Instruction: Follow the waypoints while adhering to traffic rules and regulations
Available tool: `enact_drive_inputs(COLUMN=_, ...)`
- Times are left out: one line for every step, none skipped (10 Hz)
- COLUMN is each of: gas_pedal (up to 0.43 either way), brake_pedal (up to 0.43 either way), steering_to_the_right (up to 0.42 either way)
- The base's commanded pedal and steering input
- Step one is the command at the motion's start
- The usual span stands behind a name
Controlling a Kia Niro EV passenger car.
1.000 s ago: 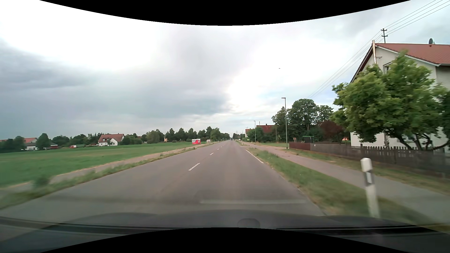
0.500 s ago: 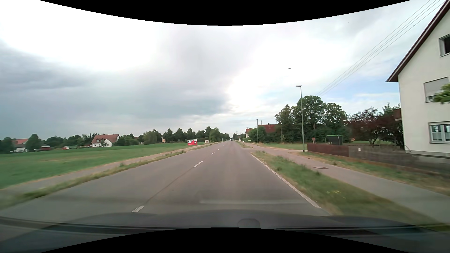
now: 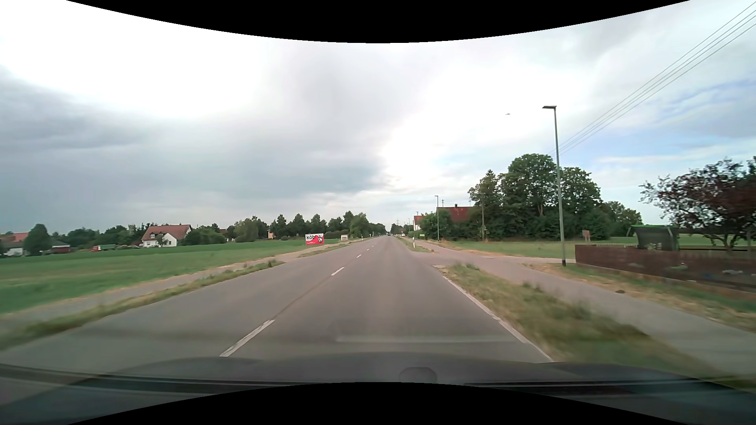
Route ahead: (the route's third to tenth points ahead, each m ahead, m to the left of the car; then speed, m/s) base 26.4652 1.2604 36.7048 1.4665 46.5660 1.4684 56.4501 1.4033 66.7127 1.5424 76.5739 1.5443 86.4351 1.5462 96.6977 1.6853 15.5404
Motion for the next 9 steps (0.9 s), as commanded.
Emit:
enact_drive_inputs(gas_pedal=0.177, brake_pedal=0.000, steering_to_the_right=-0.002)
enact_drive_inputs(gas_pedal=0.177, brake_pedal=0.000, steering_to_the_right=-0.002)
enact_drive_inputs(gas_pedal=0.177, brake_pedal=0.000, steering_to_the_right=-0.002)
enact_drive_inputs(gas_pedal=0.177, brake_pedal=0.000, steering_to_the_right=-0.002)
enact_drive_inputs(gas_pedal=0.177, brake_pedal=0.000, steering_to_the_right=-0.002)
enact_drive_inputs(gas_pedal=0.177, brake_pedal=0.000, steering_to_the_right=-0.002)
enact_drive_inputs(gas_pedal=0.177, brake_pedal=0.000, steering_to_the_right=-0.001)
enact_drive_inputs(gas_pedal=0.177, brake_pedal=0.000, steering_to_the_right=-0.002)
enact_drive_inputs(gas_pedal=0.177, brake_pedal=0.000, steering_to_the_right=-0.002)
